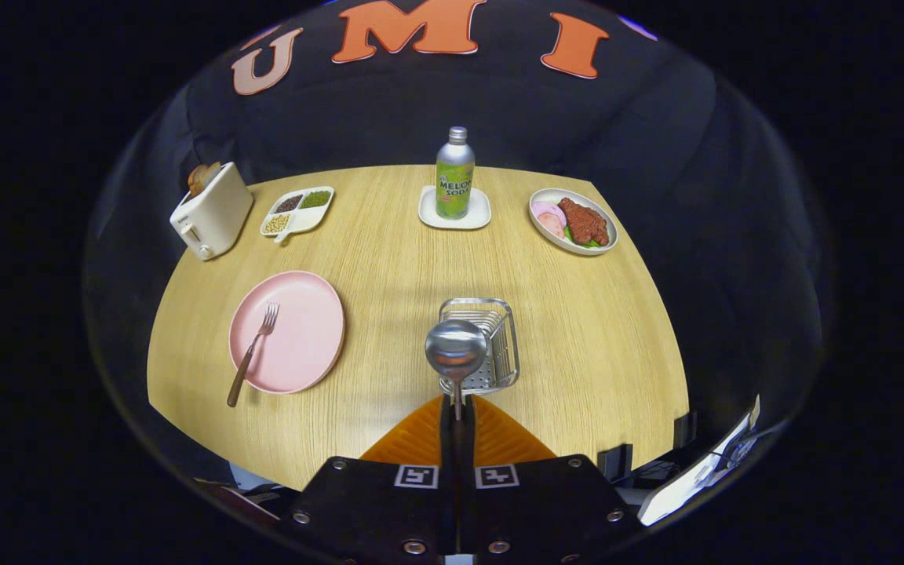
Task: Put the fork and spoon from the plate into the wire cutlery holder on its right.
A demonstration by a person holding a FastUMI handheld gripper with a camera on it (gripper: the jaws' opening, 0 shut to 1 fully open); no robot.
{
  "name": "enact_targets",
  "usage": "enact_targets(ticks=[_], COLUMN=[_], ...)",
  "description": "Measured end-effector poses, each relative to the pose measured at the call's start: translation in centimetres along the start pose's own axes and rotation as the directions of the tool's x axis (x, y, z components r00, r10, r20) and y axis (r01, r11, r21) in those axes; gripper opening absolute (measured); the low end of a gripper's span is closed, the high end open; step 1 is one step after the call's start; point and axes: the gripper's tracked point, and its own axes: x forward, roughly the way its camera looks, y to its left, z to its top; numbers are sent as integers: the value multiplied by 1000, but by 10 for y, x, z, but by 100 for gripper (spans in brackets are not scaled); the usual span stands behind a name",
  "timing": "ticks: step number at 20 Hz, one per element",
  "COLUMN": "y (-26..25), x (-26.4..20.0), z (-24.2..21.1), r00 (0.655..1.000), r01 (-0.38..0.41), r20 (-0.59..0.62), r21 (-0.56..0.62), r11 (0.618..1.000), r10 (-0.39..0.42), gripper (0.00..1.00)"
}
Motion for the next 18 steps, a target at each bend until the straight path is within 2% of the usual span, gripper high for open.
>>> enact_targets(ticks=[7, 11, 18], y=[-7, -11, -6], x=[22, 38, 62], z=[0, 3, 3], r00=[985, 961, 922], r01=[-29, -41, -63], r20=[-169, -274, -386], r21=[-54, -35, -89], r11=[998, 999, 994], r10=[20, 30, 24], gripper=[3, 3, 4])
